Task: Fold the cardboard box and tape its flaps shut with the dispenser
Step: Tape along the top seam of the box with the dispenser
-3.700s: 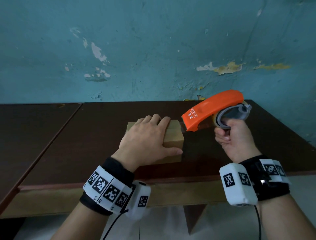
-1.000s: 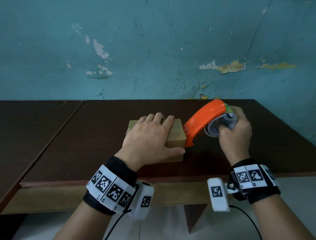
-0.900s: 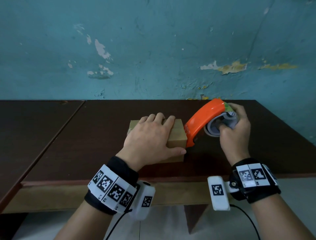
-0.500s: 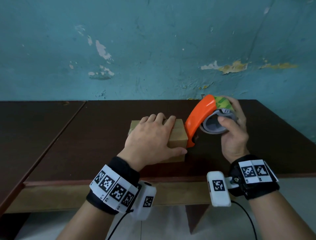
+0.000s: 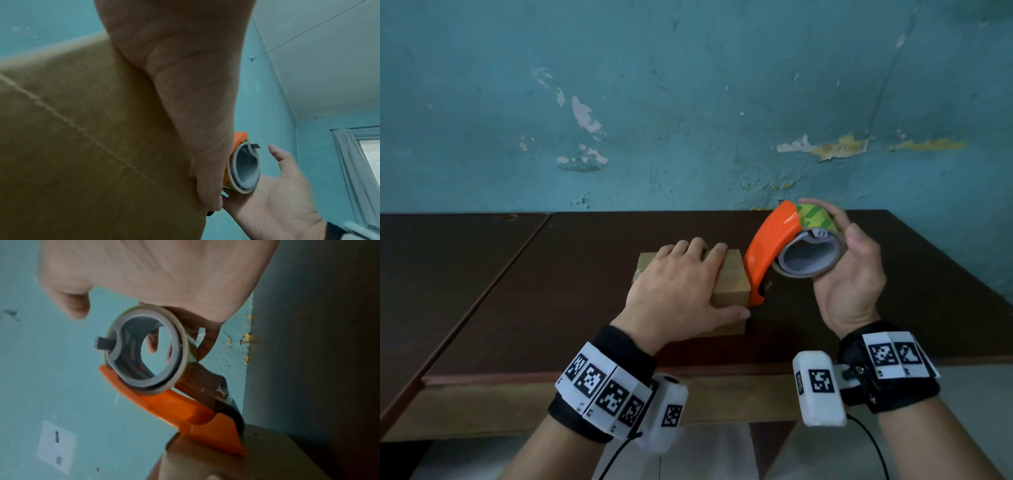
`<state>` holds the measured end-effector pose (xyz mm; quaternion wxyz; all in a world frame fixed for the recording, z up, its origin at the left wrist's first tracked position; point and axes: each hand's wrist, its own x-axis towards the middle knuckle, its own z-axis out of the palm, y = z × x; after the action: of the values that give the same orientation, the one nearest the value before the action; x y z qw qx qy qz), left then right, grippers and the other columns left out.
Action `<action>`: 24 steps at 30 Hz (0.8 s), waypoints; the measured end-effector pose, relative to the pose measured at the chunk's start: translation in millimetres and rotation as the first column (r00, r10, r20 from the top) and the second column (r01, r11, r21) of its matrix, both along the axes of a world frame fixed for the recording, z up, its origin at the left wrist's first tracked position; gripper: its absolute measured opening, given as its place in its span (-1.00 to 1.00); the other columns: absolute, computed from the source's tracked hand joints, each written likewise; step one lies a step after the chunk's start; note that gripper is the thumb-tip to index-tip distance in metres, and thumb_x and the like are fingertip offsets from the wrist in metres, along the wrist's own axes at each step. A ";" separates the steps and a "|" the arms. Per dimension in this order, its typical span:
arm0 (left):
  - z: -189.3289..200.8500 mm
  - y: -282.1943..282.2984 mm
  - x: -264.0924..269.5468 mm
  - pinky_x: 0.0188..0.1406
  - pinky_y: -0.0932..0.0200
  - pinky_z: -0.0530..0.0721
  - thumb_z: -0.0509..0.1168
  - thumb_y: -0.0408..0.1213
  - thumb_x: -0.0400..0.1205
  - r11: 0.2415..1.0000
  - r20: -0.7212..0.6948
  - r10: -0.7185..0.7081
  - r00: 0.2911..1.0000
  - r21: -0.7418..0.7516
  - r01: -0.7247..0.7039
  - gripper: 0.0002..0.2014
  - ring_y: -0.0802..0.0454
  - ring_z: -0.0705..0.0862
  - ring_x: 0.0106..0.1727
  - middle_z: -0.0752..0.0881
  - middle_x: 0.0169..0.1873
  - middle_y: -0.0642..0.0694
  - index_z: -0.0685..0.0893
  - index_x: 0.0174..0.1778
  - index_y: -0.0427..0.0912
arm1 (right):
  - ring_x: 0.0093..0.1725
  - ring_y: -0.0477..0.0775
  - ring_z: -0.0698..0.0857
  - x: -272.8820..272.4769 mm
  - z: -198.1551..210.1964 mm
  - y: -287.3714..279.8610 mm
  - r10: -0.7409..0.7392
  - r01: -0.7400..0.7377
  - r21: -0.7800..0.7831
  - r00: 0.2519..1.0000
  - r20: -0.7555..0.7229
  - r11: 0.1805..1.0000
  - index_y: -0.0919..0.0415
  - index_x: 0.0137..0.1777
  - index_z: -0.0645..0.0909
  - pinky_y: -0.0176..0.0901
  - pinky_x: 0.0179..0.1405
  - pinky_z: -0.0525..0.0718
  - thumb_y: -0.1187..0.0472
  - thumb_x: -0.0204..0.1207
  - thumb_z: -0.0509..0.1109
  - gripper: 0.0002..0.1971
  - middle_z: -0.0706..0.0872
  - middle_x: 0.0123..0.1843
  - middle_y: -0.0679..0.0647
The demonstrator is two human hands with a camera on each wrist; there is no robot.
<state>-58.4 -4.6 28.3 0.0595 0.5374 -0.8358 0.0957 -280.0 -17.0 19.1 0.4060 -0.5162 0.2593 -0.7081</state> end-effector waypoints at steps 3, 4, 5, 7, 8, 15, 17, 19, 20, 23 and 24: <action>-0.3 -0.3 0.5 0.57 -0.09 0.43 0.11 0.62 0.53 1.000 -0.001 -0.006 1.000 -0.003 0.006 0.04 -0.13 0.54 0.50 0.53 0.50 -0.09 0.18 0.81 0.00 | 0.04 0.13 0.76 9.5 0.3 -2.4 -0.079 0.077 0.042 0.996 0.043 0.996 0.22 0.24 0.66 0.07 0.14 0.70 -0.43 0.42 0.41 -0.29 0.79 0.02 0.15; -0.5 -0.3 0.8 0.57 -0.09 0.43 0.10 0.62 0.53 1.000 -0.001 -0.006 1.000 -0.005 0.006 0.04 -0.13 0.54 0.50 0.53 0.50 -0.09 0.18 0.81 0.00 | 0.01 0.13 0.76 12.4 0.1 -3.9 -0.097 0.092 0.060 0.993 0.073 0.994 0.16 0.15 0.69 0.10 0.14 0.68 -0.43 0.37 0.46 -0.34 0.79 -0.01 0.15; -0.6 0.0 0.9 0.57 -0.09 0.43 0.10 0.62 0.53 1.000 0.000 -0.005 1.000 -0.006 0.005 0.04 -0.13 0.54 0.50 0.53 0.50 -0.09 0.18 0.81 -0.01 | -0.01 0.14 0.75 14.6 -0.7 -6.2 -0.109 0.100 0.080 0.988 0.110 0.992 0.14 0.08 0.71 0.13 0.13 0.67 -0.39 0.34 0.51 -0.39 0.78 -0.04 0.16; -0.9 -0.2 0.5 0.57 -0.10 0.44 0.09 0.63 0.53 1.000 0.003 -0.005 1.000 -0.009 0.005 0.05 -0.13 0.54 0.50 0.53 0.49 -0.09 0.18 0.80 -0.01 | -0.11 0.10 0.74 17.0 -2.9 -11.4 -0.147 0.125 0.119 0.970 0.193 0.985 0.14 -0.06 0.70 0.08 0.05 0.66 -0.26 0.30 0.60 -0.52 0.75 -0.14 0.13; -1.2 -0.4 0.3 0.58 -0.10 0.44 0.09 0.63 0.53 1.000 0.003 -0.005 1.000 -0.009 0.005 0.05 -0.13 0.54 0.50 0.53 0.49 -0.09 0.19 0.80 -0.01 | -0.20 0.06 0.72 17.6 -3.4 -13.7 -0.177 0.152 0.128 0.960 0.216 0.980 0.13 -0.14 0.68 -0.02 -0.06 0.66 -0.17 0.34 0.59 -0.63 0.73 -0.23 0.08; -1.7 -2.6 1.3 0.57 -0.12 0.44 0.08 0.63 0.53 1.000 0.007 -0.015 1.000 -0.004 0.015 0.04 -0.14 0.53 0.52 0.52 0.52 -0.11 0.18 0.80 -0.01 | -0.39 0.03 0.40 23.1 -1.3 -19.1 -0.357 0.353 0.071 0.933 0.045 0.933 -0.03 -0.44 0.52 -0.10 -0.40 0.35 0.00 0.45 0.32 -0.76 0.45 -0.41 0.01; -1.8 -2.4 0.6 0.57 -0.12 0.45 0.08 0.62 0.54 1.000 0.008 -0.017 1.000 -0.007 0.017 0.04 -0.15 0.53 0.51 0.52 0.51 -0.12 0.20 0.79 -0.02 | -0.39 0.03 0.42 23.8 -2.2 -19.3 -0.398 0.395 0.084 0.917 0.018 0.915 -0.04 -0.47 0.52 -0.11 -0.41 0.36 0.01 0.46 0.30 -0.74 0.45 -0.41 0.00; -1.6 -2.4 0.0 0.56 -0.12 0.45 0.08 0.62 0.54 1.000 0.014 -0.017 1.000 -0.010 0.017 0.04 -0.15 0.54 0.51 0.52 0.50 -0.13 0.20 0.79 -0.04 | -0.34 0.14 0.41 25.1 -1.4 -18.5 -0.427 0.426 0.086 0.904 -0.007 0.901 -0.03 -0.46 0.50 -0.01 -0.36 0.37 0.02 0.46 0.30 -0.74 0.43 -0.39 0.05; -1.3 -2.5 -0.1 0.55 -0.12 0.45 0.08 0.62 0.54 1.000 0.015 -0.016 1.000 -0.013 0.016 0.04 -0.16 0.54 0.50 0.53 0.50 -0.13 0.20 0.79 -0.04 | -0.32 0.16 0.40 26.2 -0.6 -18.1 -0.438 0.439 0.078 0.898 -0.025 0.895 -0.02 -0.44 0.48 0.02 -0.31 0.38 0.03 0.47 0.30 -0.75 0.42 -0.38 0.08; -1.6 -1.9 0.1 0.54 -0.14 0.45 0.10 0.61 0.54 1.000 0.016 -0.016 1.000 -0.014 0.016 0.02 -0.17 0.55 0.49 0.53 0.50 -0.14 0.23 0.77 -0.04 | -0.31 0.16 0.39 30.2 0.8 -16.5 -0.447 0.449 0.023 0.893 -0.062 0.893 0.09 -0.35 0.44 0.03 -0.28 0.37 0.06 0.51 0.30 -0.76 0.42 -0.38 0.07; -1.6 -1.4 0.0 0.54 -0.14 0.45 0.10 0.60 0.54 1.000 0.017 -0.016 1.000 -0.011 0.016 0.02 -0.18 0.55 0.49 0.53 0.50 -0.15 0.23 0.77 -0.05 | -0.32 0.15 0.39 30.7 1.0 -16.3 -0.444 0.445 -0.001 0.893 -0.068 0.895 0.09 -0.35 0.43 0.03 -0.28 0.36 0.06 0.52 0.29 -0.76 0.42 -0.38 0.07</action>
<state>-58.4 -5.9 26.6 0.0560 0.5296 -0.8400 0.1045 -249.3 -33.3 20.2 0.2283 -0.4634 0.3891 -0.7627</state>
